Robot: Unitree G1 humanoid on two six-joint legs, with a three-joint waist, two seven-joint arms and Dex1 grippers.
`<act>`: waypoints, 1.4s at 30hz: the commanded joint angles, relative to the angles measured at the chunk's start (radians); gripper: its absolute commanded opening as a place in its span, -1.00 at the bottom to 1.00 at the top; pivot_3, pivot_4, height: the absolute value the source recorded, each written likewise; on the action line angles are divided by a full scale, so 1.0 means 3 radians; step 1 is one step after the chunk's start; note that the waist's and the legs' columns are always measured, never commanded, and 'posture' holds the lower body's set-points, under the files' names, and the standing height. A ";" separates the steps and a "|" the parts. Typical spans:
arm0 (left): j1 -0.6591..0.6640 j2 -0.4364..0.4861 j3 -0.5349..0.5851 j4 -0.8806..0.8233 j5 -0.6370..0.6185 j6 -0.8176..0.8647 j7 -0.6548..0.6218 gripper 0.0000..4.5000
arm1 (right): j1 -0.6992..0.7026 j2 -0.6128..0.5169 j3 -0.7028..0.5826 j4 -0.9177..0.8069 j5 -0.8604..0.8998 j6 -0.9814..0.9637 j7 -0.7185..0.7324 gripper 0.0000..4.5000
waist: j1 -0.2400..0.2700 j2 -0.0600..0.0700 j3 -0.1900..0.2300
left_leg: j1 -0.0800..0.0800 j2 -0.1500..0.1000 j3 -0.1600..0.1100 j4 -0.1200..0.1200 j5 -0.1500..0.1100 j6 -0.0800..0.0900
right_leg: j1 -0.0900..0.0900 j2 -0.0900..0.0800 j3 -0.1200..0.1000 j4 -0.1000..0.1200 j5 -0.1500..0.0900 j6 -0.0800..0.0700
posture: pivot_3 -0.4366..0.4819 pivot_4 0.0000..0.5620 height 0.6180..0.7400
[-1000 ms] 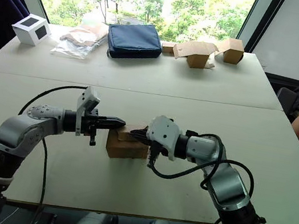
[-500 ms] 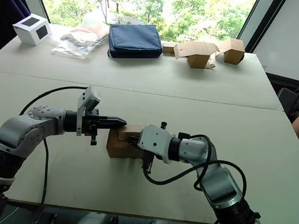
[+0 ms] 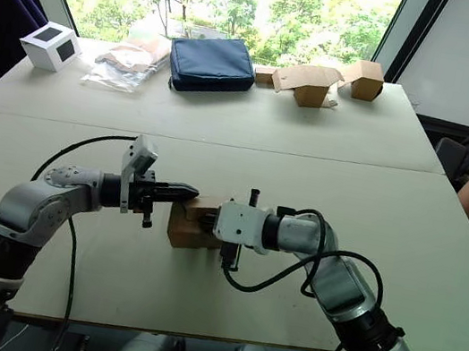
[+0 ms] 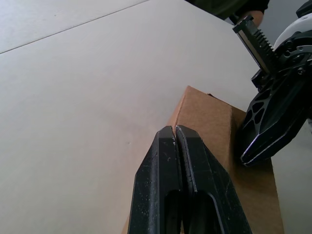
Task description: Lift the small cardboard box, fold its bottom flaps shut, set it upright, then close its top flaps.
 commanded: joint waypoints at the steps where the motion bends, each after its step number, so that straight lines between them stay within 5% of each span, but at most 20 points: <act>1: -0.0033 0.0007 0.0062 -0.0103 -0.0049 0.0004 0.0006 -0.98 | -0.0009 -0.0026 0.0009 0.0094 -0.0118 -0.0047 -0.0006 -1.00 | 0.0002 0.0000 0.0000 | 0.0000 0.0000 0.0000 0.0000 0.0000 0.0000 | 0.0000 0.0000 0.0000 0.0000 0.0000 0.0000 | -0.05 -0.47 1.00; 15: -0.0056 0.0037 0.0035 -0.0251 -0.0091 0.0084 -0.0020 -0.98 | -0.0064 0.0058 0.0015 0.0199 -0.0264 -0.0113 -0.0109 -1.00 | 0.0002 0.0000 0.0000 | 0.0001 0.0000 -0.0001 0.0001 0.0000 0.0000 | 0.0002 0.0000 -0.0001 0.0000 0.0000 0.0000 | -0.05 -0.47 1.00; 42: -0.0004 0.0211 -0.0317 -0.0261 0.0298 -0.0181 -0.0211 -0.98 | 0.0066 0.0127 -0.0524 -0.0319 0.0663 0.0645 0.0070 -1.00 | 0.0001 0.0000 0.0000 | 0.0001 0.0000 -0.0001 0.0001 0.0000 0.0000 | 0.0003 0.0000 -0.0001 -0.0001 0.0000 0.0000 | -0.05 -0.47 1.00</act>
